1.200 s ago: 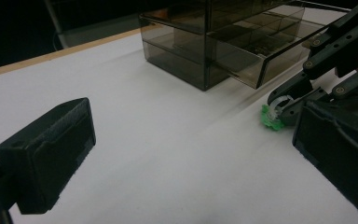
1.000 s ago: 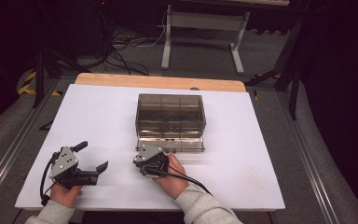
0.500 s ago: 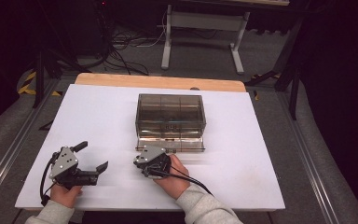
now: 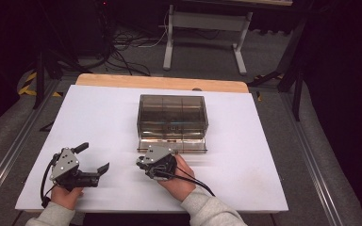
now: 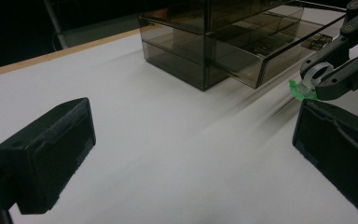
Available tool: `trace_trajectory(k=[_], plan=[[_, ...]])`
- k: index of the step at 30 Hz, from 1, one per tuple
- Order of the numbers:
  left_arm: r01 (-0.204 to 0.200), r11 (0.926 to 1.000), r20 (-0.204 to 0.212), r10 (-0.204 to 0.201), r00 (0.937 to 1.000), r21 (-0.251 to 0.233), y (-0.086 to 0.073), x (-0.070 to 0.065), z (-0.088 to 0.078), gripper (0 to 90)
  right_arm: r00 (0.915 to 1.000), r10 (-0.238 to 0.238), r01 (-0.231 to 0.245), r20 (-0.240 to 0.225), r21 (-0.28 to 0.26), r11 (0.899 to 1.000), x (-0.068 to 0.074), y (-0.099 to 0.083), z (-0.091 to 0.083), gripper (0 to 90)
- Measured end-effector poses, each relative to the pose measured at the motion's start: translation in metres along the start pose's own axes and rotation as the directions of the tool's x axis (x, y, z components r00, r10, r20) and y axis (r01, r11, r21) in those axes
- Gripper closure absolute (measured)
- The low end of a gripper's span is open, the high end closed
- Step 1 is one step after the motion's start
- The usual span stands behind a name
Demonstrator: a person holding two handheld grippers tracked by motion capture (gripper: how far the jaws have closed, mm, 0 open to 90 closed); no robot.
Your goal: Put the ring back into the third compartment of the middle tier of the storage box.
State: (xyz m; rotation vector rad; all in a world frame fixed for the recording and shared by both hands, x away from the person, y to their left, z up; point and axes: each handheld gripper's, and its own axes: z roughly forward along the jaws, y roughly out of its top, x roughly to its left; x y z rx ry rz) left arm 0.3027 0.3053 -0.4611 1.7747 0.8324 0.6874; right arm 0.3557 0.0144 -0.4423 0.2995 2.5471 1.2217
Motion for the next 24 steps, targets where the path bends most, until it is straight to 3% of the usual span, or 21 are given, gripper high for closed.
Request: trace_trajectory(k=[24], plan=[[0.000, 1.0000, 0.000, 0.000, 1.0000, 0.000, 0.000, 0.000, 0.000, 0.3, 1.0000, -0.001, 0.001, -0.006, 0.012, 1.000, -0.006, 0.003, -0.017, 75.9]])
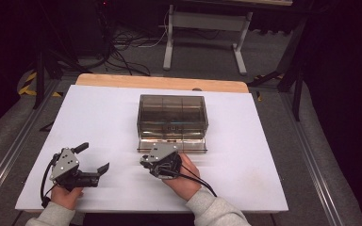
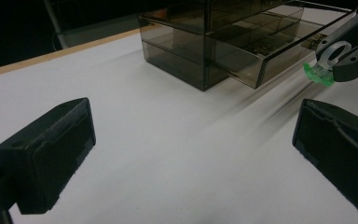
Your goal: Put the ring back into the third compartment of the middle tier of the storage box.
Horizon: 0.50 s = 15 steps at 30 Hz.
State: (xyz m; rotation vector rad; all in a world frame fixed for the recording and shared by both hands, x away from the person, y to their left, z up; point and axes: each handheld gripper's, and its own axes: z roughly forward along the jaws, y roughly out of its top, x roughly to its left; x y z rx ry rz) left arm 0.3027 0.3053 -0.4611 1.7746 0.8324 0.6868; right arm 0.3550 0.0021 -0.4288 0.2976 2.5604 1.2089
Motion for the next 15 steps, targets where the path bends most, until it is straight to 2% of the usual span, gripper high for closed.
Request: trace_trajectory(k=[6, 15], plan=[[0.000, 1.0000, 0.000, 0.000, 1.0000, 0.000, 0.000, 0.000, 0.000, 0.3, 0.9997, -0.015, 0.015, 0.017, 0.018, 1.000, -0.003, 0.000, -0.007, 76.0], [0.000, 1.0000, -0.001, 0.000, 1.0000, 0.001, 0.000, 0.000, 0.000, 0.3, 0.9991, 0.010, -0.011, 0.040, 0.030, 0.999, -0.011, -0.003, -0.019, 76.0]])
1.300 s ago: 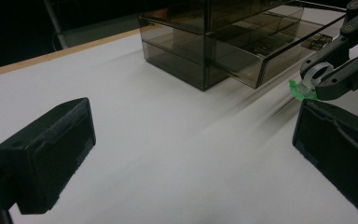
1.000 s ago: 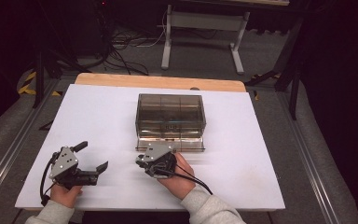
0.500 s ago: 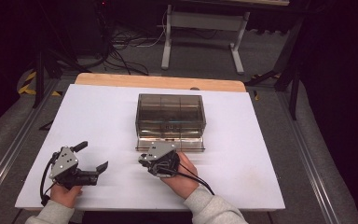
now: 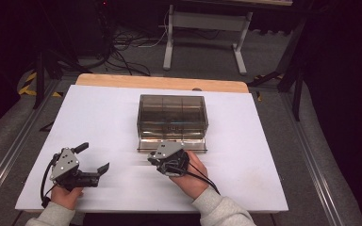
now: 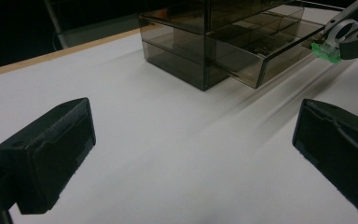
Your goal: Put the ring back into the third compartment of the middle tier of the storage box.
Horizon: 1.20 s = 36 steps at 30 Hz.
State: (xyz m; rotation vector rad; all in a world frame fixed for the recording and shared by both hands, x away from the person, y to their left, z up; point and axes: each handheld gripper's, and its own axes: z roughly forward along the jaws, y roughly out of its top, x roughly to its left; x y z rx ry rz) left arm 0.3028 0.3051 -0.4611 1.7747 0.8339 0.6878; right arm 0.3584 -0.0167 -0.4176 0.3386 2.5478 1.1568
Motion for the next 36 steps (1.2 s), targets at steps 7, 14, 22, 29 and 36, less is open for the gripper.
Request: trace_trajectory(k=[7, 14, 22, 29, 36], plan=[[0.000, 1.0000, 0.000, 0.000, 1.0000, 0.000, 0.000, 0.000, 0.000, 0.3, 0.9998, 0.008, -0.008, 0.016, 0.010, 1.000, -0.006, -0.003, -0.007, 75.9], [0.000, 1.0000, 0.000, 0.000, 1.0000, 0.000, 0.000, 0.000, 0.000, 0.3, 0.9994, 0.020, -0.021, 0.030, 0.020, 1.000, -0.010, -0.006, -0.013, 76.0], [0.000, 1.0000, -0.001, 0.000, 1.0000, 0.000, 0.000, 0.000, 0.000, 0.3, 0.9987, 0.014, -0.016, 0.049, 0.037, 0.999, -0.016, -0.008, -0.020, 75.9], [0.002, 1.0000, -0.003, -0.002, 1.0000, 0.001, 0.000, 0.000, 0.000, 0.3, 0.9976, 0.026, -0.028, 0.064, 0.041, 0.999, -0.022, -0.011, -0.026, 76.0], [-0.001, 1.0000, -0.005, 0.001, 1.0000, 0.002, 0.000, 0.000, 0.000, 0.3, 0.9961, 0.041, -0.044, 0.078, 0.043, 0.998, -0.028, -0.013, -0.031, 76.0]])
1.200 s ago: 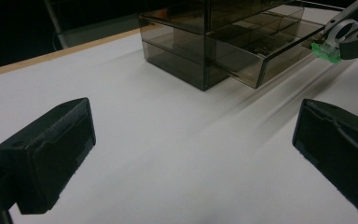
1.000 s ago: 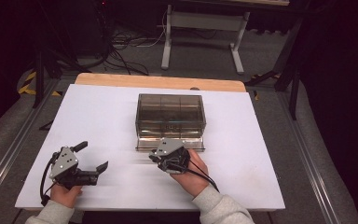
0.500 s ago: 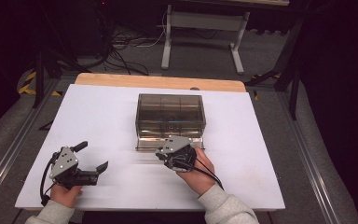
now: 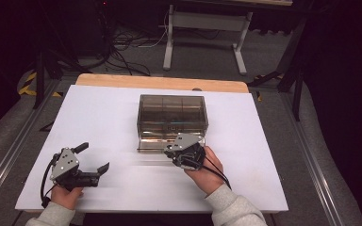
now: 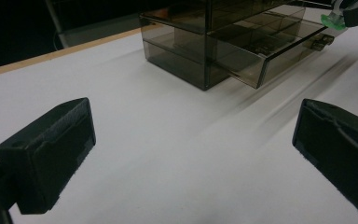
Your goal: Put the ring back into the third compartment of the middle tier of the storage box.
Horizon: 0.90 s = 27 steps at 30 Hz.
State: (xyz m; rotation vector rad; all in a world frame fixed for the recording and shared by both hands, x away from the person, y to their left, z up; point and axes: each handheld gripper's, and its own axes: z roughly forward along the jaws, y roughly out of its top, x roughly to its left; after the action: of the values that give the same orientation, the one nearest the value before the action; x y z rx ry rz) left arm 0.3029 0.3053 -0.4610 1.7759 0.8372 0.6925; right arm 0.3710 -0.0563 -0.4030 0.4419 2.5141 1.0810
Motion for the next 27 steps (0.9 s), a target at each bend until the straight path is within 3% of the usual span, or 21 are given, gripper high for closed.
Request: trace_trajectory(k=[14, 27], plan=[[0.001, 1.0000, 0.000, -0.001, 1.0000, 0.000, 0.000, 0.000, 0.000, 0.3, 0.9988, 0.043, -0.044, 0.024, 0.039, 0.998, -0.017, -0.003, -0.005, 75.9], [0.000, 1.0000, 0.000, 0.000, 1.0000, 0.000, 0.000, 0.000, 0.000, 0.3, 0.9923, 0.096, -0.101, 0.078, 0.071, 0.992, -0.031, -0.008, -0.007, 76.0]])
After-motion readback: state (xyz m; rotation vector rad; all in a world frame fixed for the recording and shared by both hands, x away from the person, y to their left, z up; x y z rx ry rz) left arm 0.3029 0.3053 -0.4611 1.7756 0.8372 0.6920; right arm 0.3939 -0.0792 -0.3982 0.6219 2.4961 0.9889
